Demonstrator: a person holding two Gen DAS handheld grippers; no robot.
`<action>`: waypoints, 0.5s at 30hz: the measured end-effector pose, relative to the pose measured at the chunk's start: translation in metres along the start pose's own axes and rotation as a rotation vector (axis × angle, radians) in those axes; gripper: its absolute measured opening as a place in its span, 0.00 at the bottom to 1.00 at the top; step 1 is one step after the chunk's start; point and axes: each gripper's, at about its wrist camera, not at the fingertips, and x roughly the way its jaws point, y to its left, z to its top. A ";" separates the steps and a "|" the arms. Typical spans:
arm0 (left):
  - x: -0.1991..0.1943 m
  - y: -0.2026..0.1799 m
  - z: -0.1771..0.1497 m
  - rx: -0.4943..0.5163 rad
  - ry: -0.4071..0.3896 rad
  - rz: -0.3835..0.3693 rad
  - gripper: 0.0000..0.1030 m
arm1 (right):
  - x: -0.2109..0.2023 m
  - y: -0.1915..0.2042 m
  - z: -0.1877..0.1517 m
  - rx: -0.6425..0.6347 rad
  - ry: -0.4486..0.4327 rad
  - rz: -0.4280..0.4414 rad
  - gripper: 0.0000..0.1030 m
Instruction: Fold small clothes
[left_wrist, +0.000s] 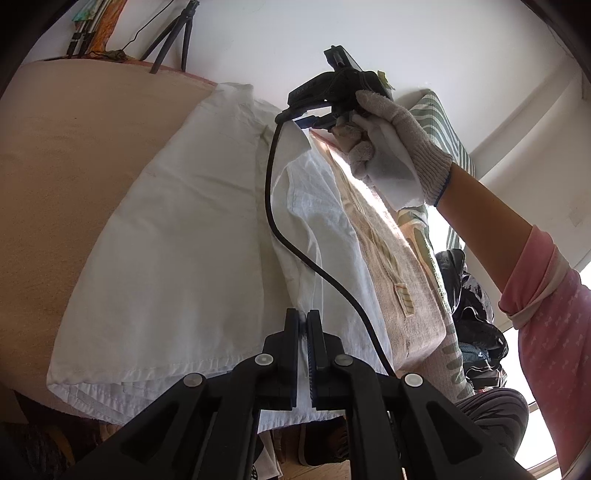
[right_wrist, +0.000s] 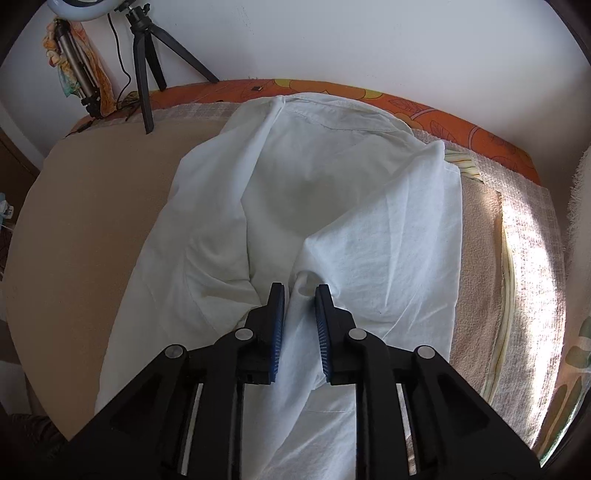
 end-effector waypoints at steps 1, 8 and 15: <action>0.000 0.000 0.000 0.002 0.001 0.003 0.01 | -0.010 -0.004 -0.002 0.015 -0.022 0.033 0.33; -0.004 0.001 0.000 0.016 0.000 0.013 0.01 | -0.106 -0.036 -0.069 0.161 -0.171 0.148 0.35; -0.013 -0.003 -0.001 0.110 0.042 0.025 0.21 | -0.142 -0.034 -0.199 0.230 -0.104 0.174 0.35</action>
